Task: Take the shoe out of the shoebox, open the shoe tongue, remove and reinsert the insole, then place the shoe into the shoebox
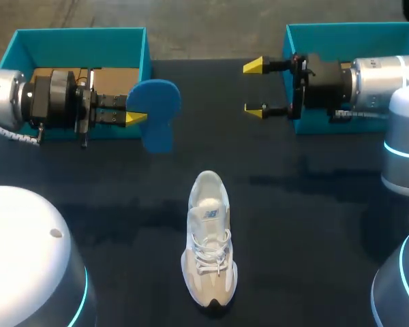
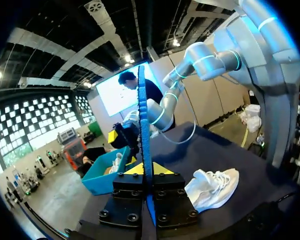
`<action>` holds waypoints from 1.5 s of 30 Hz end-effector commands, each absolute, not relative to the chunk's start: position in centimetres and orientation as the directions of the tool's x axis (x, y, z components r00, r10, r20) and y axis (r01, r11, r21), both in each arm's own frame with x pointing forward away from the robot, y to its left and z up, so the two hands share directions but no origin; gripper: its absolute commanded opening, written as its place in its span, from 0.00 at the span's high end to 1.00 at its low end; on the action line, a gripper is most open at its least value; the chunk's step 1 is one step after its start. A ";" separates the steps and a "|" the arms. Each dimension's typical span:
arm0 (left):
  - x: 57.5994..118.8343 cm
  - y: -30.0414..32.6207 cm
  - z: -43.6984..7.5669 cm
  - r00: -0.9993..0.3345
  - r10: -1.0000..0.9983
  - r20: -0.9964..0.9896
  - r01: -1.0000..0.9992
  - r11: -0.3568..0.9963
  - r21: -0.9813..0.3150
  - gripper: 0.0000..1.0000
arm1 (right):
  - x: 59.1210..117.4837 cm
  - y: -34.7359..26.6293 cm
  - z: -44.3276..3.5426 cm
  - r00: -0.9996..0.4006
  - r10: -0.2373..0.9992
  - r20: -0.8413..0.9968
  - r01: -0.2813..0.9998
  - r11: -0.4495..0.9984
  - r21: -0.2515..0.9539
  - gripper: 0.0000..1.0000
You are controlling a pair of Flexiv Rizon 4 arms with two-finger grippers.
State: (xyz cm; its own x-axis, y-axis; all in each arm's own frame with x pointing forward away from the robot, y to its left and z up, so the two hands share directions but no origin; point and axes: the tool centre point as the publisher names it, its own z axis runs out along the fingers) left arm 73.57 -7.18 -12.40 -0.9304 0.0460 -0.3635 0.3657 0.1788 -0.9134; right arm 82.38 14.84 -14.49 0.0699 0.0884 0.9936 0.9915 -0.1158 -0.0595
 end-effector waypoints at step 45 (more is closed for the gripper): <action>76.0 -8.3 -14.0 -0.065 0.246 0.967 -0.998 -0.030 -0.059 1.00 | 82.3 14.9 -14.5 0.070 0.091 0.993 0.991 -0.117 -0.059 0.00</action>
State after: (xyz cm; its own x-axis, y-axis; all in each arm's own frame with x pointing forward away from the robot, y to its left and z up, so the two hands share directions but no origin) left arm 76.21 -7.63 -13.33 -0.4235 0.1841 0.8870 -0.9000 0.0258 -0.4351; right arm 82.38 14.85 -14.48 0.0700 0.0885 0.9936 0.9915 -0.1158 -0.0595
